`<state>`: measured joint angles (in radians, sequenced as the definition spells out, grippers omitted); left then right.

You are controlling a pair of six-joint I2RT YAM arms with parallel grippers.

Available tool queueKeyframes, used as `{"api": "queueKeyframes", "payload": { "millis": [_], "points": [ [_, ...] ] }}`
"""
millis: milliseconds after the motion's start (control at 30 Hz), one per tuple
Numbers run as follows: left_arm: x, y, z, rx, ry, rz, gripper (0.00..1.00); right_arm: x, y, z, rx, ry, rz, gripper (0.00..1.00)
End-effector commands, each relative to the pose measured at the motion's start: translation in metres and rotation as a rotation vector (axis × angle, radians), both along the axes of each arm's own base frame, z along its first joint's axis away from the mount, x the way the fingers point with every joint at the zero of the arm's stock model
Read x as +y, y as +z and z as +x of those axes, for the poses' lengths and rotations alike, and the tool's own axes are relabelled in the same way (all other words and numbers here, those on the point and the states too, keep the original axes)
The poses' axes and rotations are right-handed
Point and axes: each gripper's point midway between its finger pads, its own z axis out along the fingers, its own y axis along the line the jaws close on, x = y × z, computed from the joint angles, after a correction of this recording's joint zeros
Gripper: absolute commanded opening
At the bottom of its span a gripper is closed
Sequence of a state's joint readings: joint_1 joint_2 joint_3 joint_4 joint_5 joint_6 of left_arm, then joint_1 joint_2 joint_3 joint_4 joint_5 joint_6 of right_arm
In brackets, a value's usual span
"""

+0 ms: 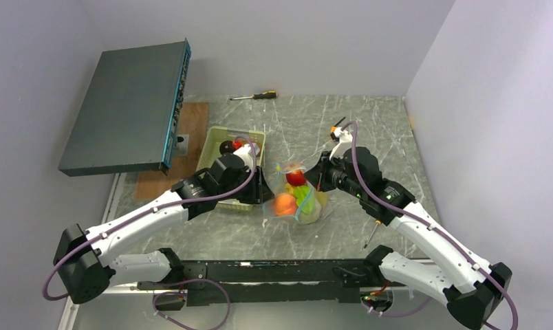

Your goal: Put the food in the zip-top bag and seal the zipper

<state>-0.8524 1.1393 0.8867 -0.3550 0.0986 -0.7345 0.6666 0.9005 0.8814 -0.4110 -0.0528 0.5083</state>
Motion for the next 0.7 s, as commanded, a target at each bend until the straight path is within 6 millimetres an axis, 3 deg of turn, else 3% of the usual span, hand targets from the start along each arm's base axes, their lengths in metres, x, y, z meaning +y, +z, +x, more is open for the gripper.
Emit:
{"api": "queueKeyframes", "payload": {
  "millis": [0, 133, 233, 333, 467, 567, 667],
  "points": [
    [-0.016, 0.015, 0.009, -0.045, 0.000, -0.090, 0.40, 0.001, 0.020, 0.000, -0.036, 0.010, 0.020, 0.00],
    [-0.026, 0.013, 0.007, -0.036, -0.040, -0.115, 0.35, 0.005, 0.017, -0.003, -0.011, 0.036, 0.014, 0.00],
    [-0.031, 0.014, 0.006, -0.039, -0.068, -0.126, 0.25, 0.008, 0.017, -0.004, -0.006, 0.047, 0.001, 0.00],
    [-0.034, 0.026, 0.003, -0.048, -0.085, -0.169, 0.02, 0.008, 0.021, -0.003, -0.019, 0.039, -0.037, 0.00],
    [-0.052, 0.077, -0.008, -0.073, -0.165, -0.347, 0.00, -0.010, 0.035, 0.002, -0.063, -0.038, -0.116, 0.00],
    [-0.063, 0.124, -0.018, -0.079, -0.207, -0.487, 0.00, -0.029, 0.061, 0.004, -0.118, -0.102, -0.146, 0.00],
    [-0.068, 0.159, -0.032, -0.091, -0.213, -0.588, 0.00, -0.042, 0.085, 0.001, -0.153, -0.134, -0.153, 0.00]
  ]
}}
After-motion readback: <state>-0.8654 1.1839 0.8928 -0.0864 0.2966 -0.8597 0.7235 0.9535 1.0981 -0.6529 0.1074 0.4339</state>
